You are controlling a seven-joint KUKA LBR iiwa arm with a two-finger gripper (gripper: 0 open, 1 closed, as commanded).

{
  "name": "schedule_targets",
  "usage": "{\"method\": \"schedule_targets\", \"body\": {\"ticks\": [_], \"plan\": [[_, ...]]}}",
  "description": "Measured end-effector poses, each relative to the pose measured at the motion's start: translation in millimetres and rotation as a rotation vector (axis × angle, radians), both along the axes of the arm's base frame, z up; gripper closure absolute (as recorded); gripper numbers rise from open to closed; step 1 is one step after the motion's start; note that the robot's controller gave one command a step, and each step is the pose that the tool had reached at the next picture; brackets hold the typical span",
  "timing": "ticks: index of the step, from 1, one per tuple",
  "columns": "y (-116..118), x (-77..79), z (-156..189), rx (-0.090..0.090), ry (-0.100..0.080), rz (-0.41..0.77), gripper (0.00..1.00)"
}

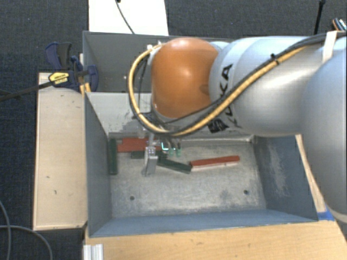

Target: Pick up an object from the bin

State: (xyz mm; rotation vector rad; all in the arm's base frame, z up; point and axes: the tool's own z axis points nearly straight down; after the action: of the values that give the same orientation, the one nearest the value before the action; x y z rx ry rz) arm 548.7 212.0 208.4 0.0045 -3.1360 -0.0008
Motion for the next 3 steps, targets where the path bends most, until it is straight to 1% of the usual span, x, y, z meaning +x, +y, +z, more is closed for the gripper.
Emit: {"method": "schedule_targets", "body": {"ticks": [1, 2, 3], "plan": [[-84, 9.7, -75, -0.005, 0.000, -0.070, 0.00], [-131, 27.0, -141, -0.001, -0.008, -0.024, 0.00], [-127, 26.8, -138, 0.001, -0.009, -0.024, 1.00]]}}
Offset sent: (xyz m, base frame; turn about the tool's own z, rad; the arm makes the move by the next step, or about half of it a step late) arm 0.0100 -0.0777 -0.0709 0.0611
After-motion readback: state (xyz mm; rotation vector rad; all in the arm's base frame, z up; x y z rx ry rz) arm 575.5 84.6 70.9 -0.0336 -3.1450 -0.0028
